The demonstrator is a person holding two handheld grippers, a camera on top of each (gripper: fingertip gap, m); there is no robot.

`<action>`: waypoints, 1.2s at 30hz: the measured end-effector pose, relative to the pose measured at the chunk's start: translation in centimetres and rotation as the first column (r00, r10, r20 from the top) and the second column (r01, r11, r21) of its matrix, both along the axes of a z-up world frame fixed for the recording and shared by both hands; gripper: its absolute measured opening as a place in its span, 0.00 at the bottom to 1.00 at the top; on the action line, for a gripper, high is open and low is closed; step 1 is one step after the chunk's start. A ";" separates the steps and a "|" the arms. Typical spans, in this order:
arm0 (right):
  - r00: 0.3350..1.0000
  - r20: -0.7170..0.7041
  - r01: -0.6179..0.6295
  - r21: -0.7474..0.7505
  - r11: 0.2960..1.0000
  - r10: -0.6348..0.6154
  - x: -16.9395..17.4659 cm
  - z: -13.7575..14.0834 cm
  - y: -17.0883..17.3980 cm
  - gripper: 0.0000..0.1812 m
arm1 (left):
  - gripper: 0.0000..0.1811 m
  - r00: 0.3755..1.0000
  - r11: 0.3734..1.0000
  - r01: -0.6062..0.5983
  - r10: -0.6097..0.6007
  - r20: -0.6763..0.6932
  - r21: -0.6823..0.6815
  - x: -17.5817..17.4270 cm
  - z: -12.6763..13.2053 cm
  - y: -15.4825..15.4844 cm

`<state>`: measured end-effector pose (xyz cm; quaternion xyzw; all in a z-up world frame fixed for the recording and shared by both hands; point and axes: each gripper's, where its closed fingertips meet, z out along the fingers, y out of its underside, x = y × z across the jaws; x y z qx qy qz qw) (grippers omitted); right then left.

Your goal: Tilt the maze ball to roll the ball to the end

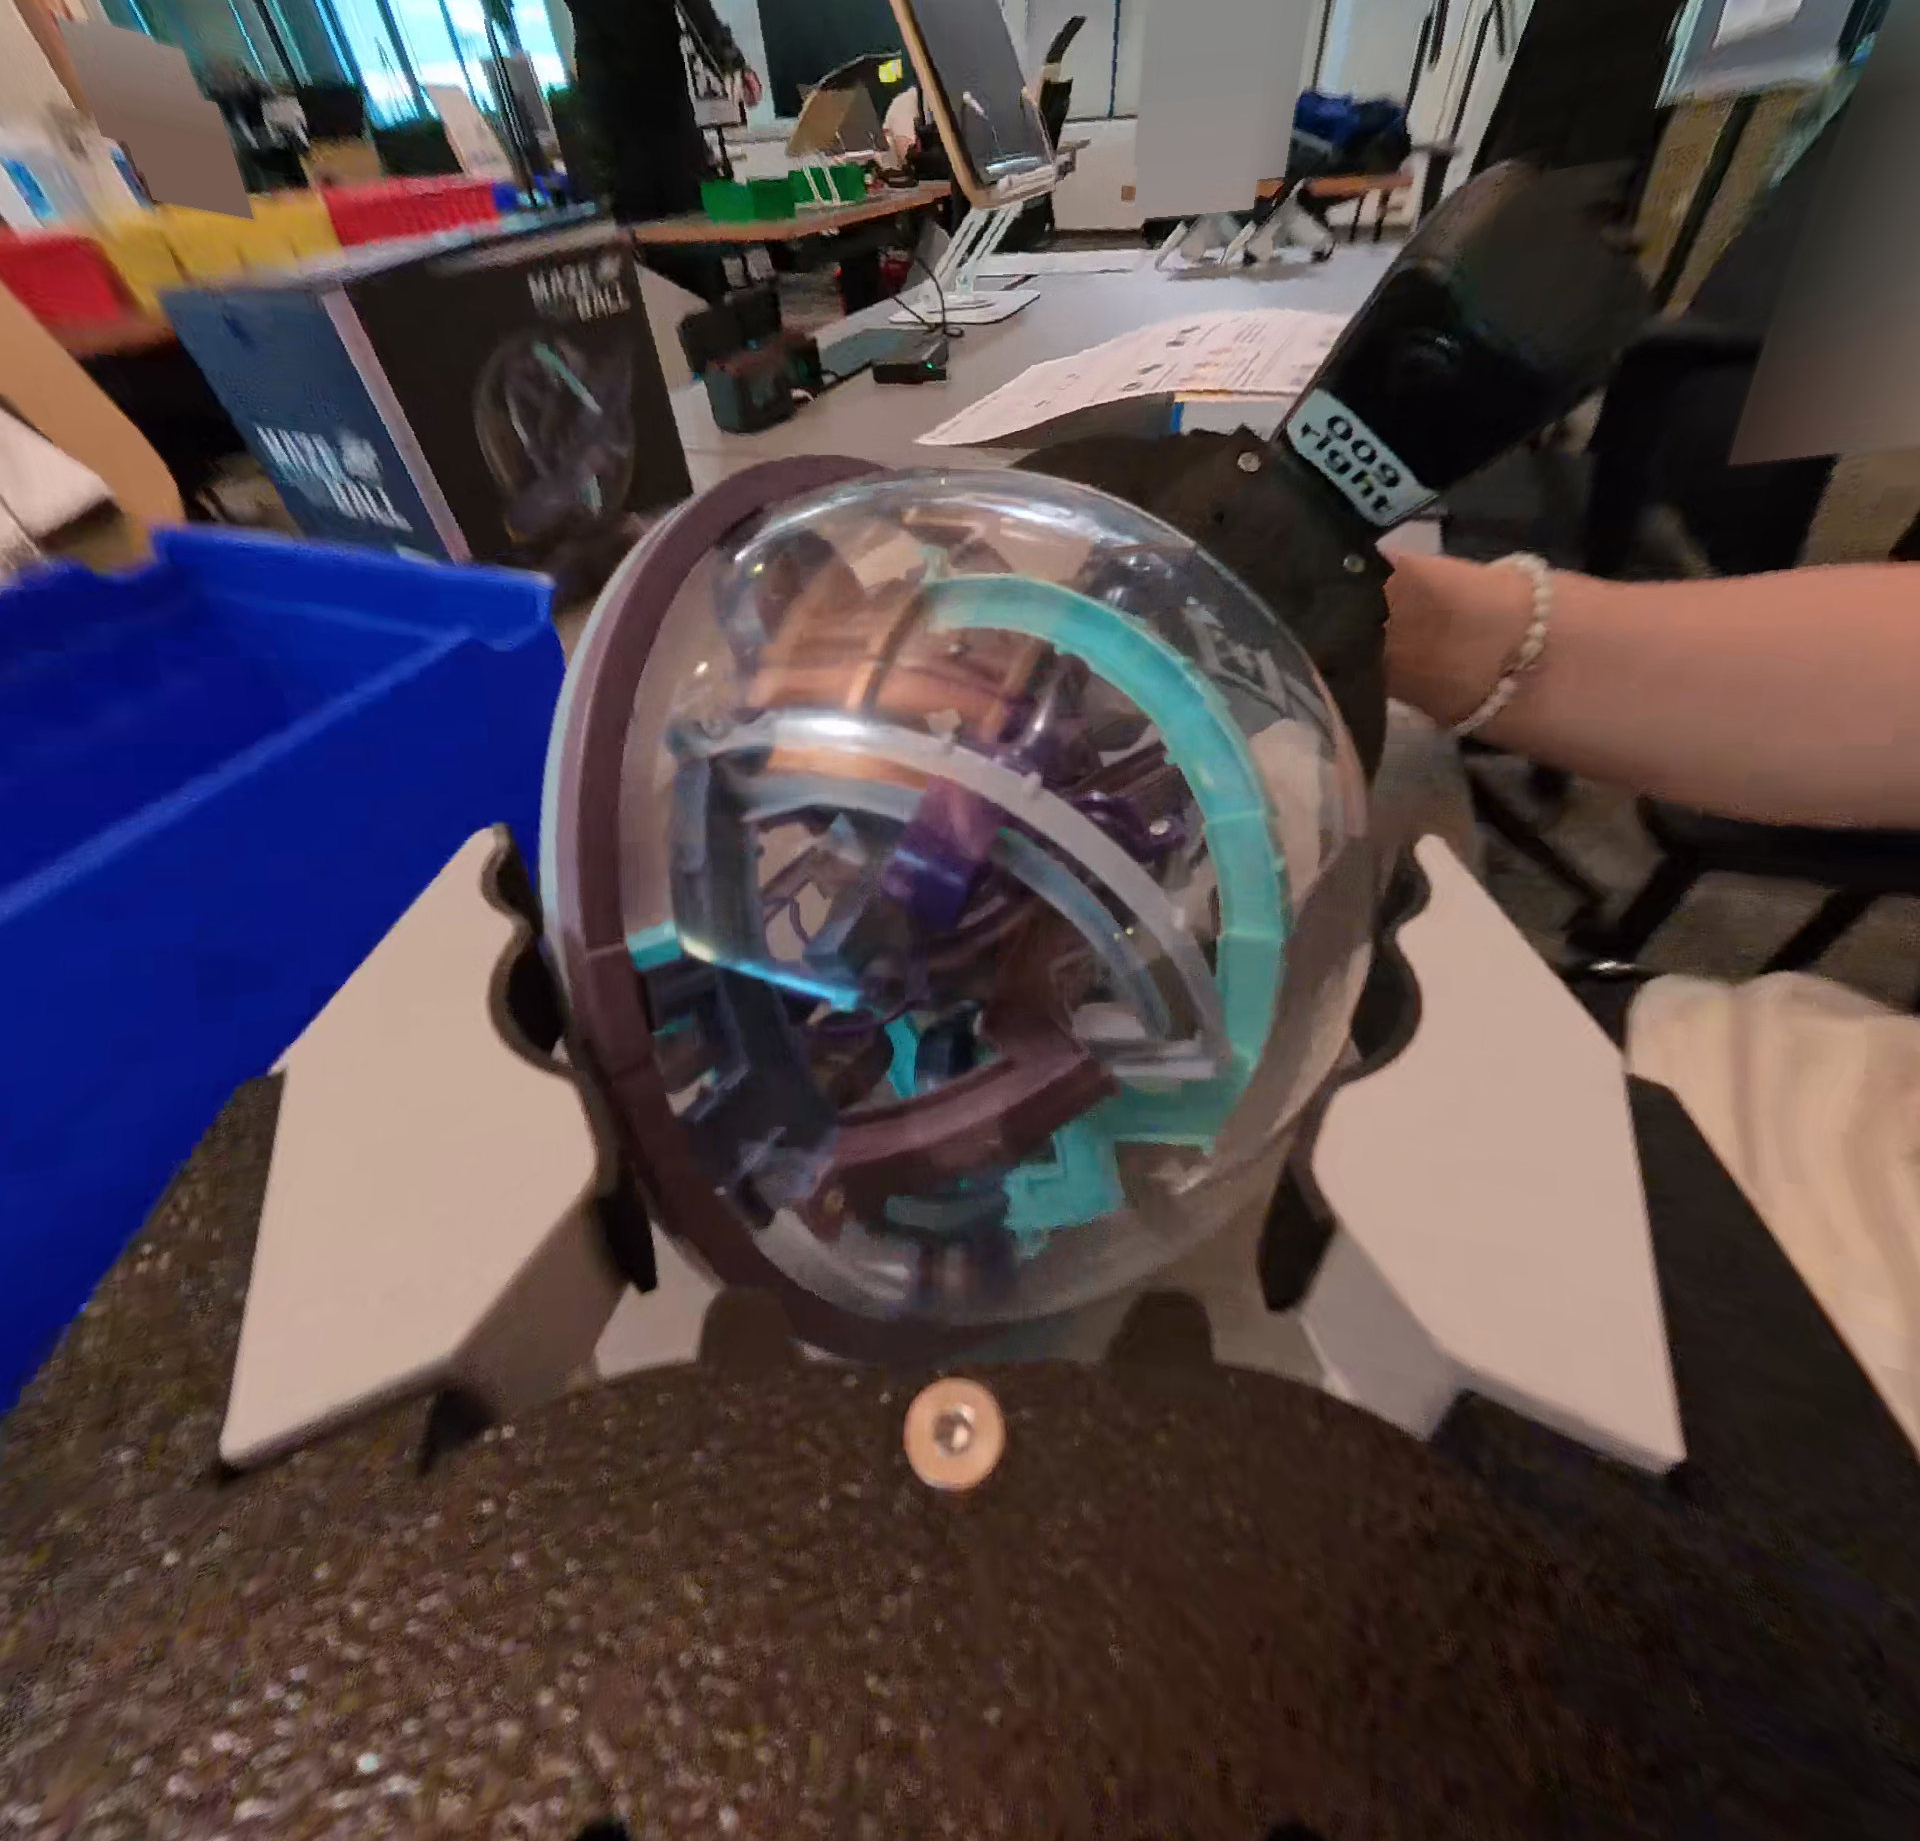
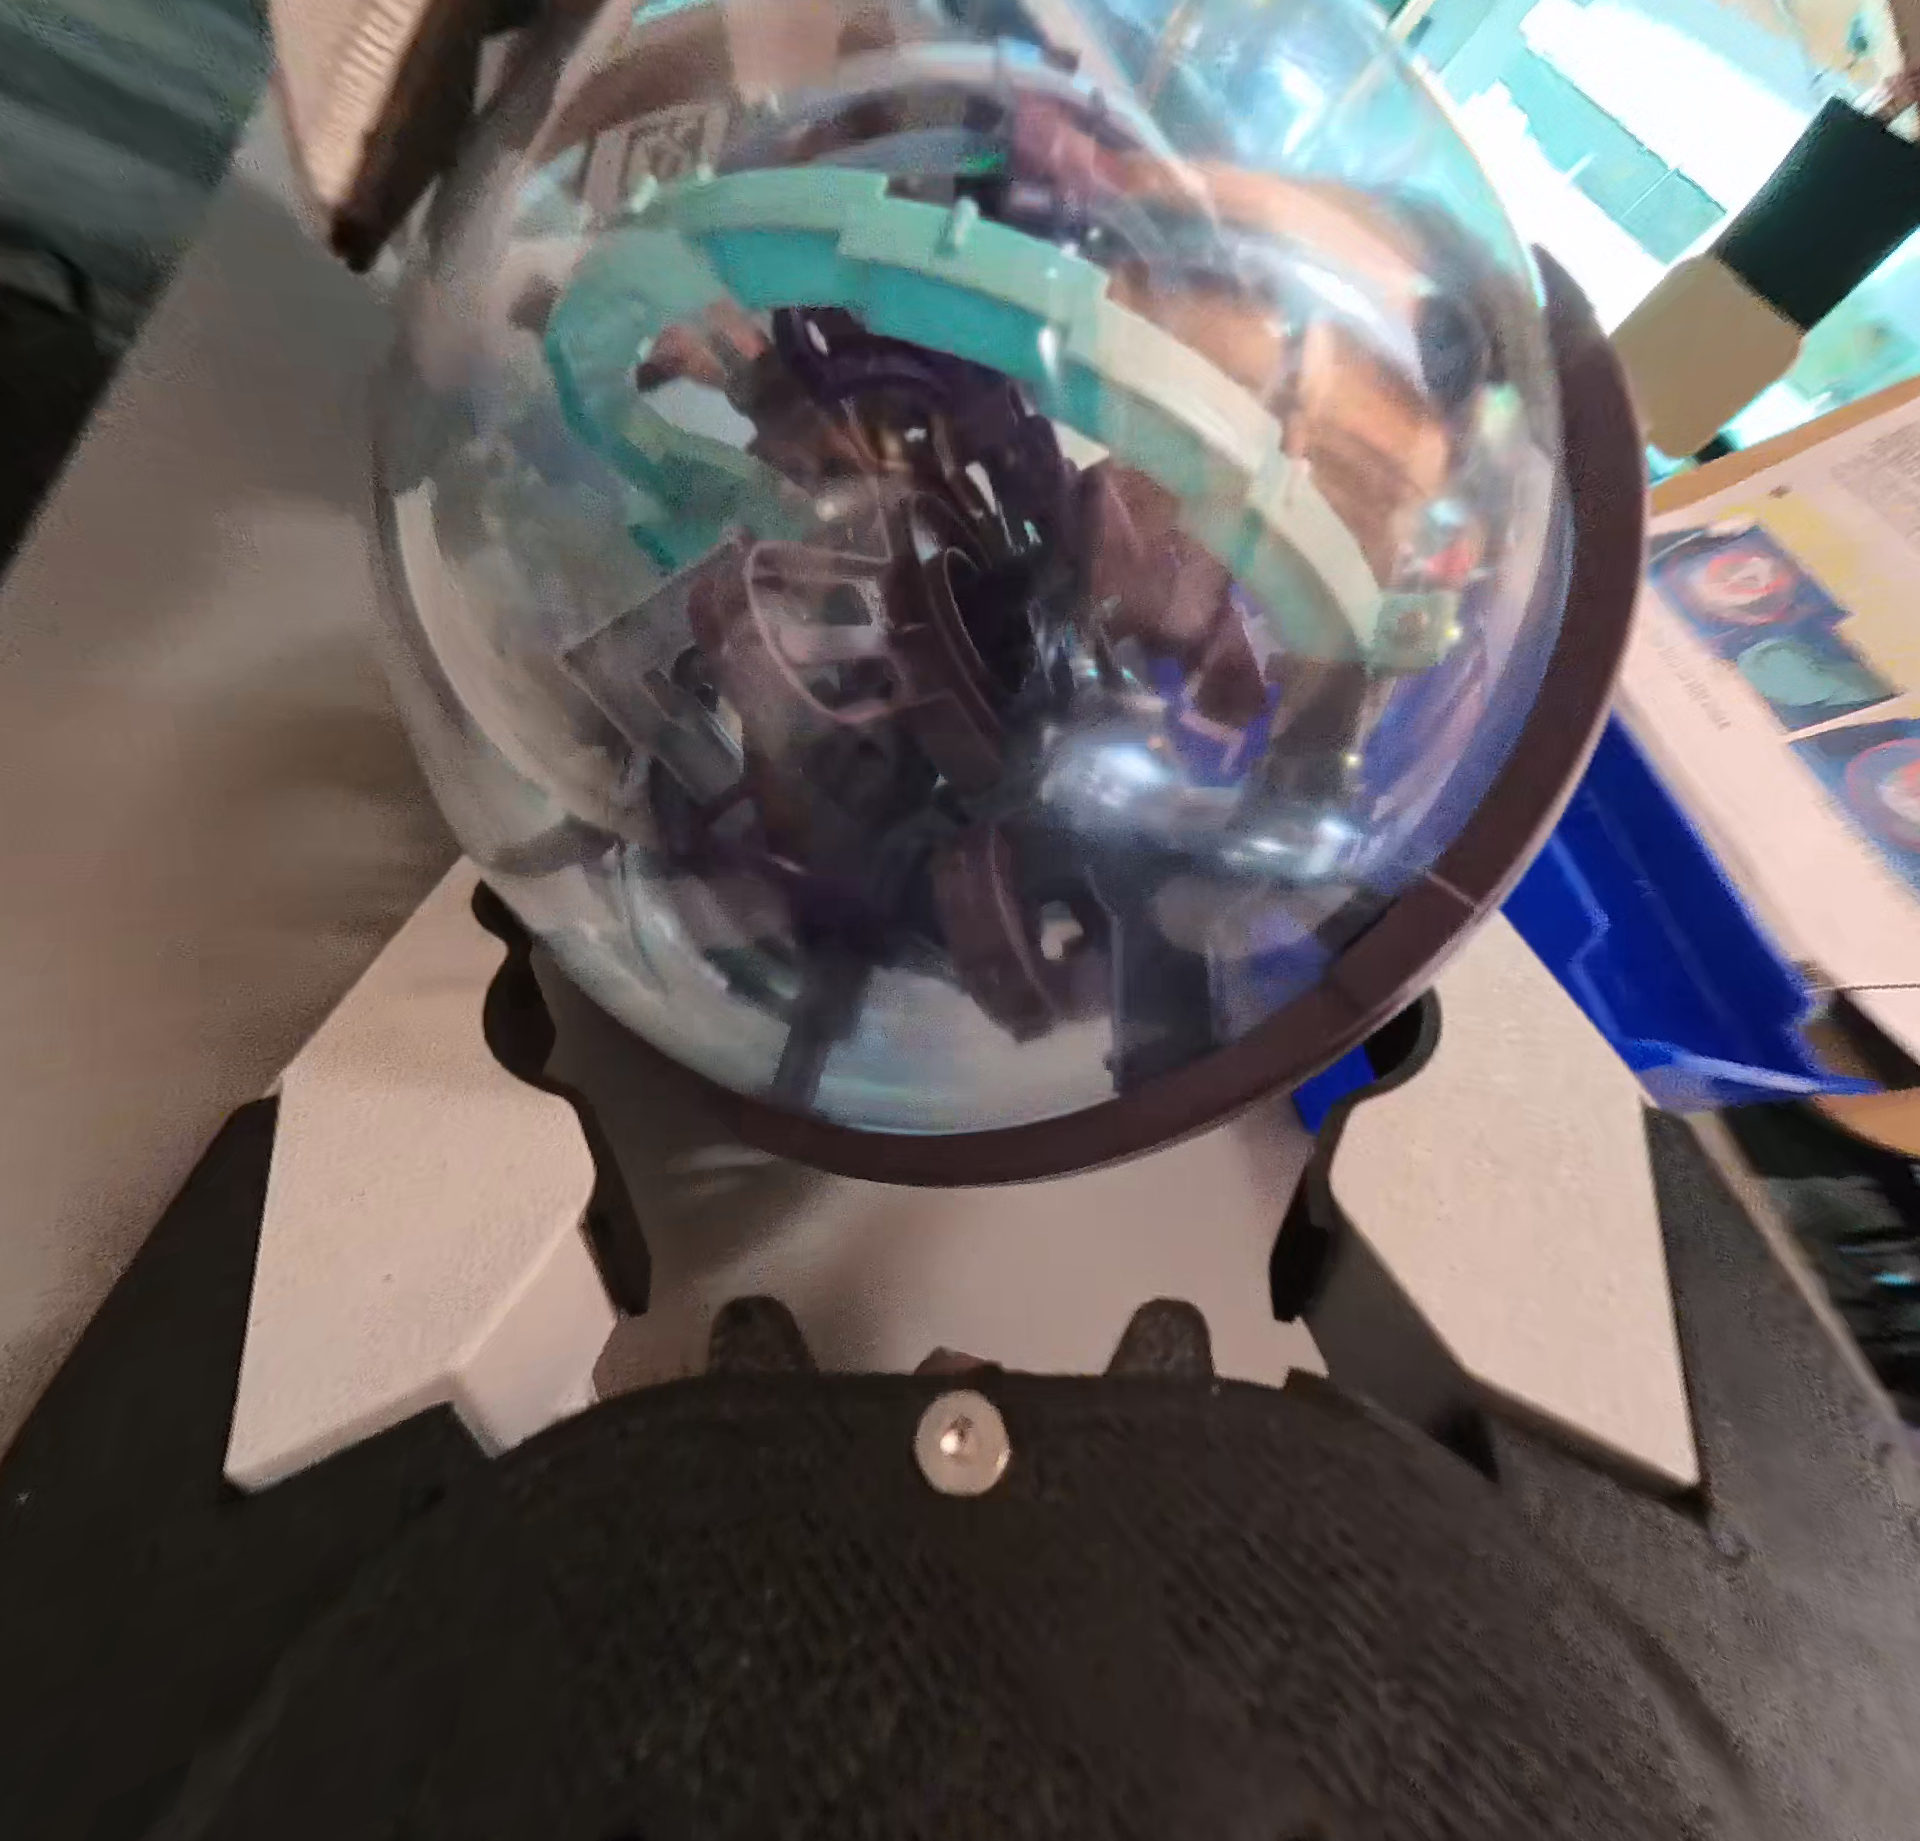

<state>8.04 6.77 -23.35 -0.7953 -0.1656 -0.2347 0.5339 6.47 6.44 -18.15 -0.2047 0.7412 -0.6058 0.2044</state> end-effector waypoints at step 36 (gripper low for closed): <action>0.648 0.754 -0.100 0.225 0.969 -0.108 -5.8 25.9 0.9 0.87 | 0.86 0.631 0.997 -0.015 -0.054 0.774 0.082 -9.3 24.0 -1.4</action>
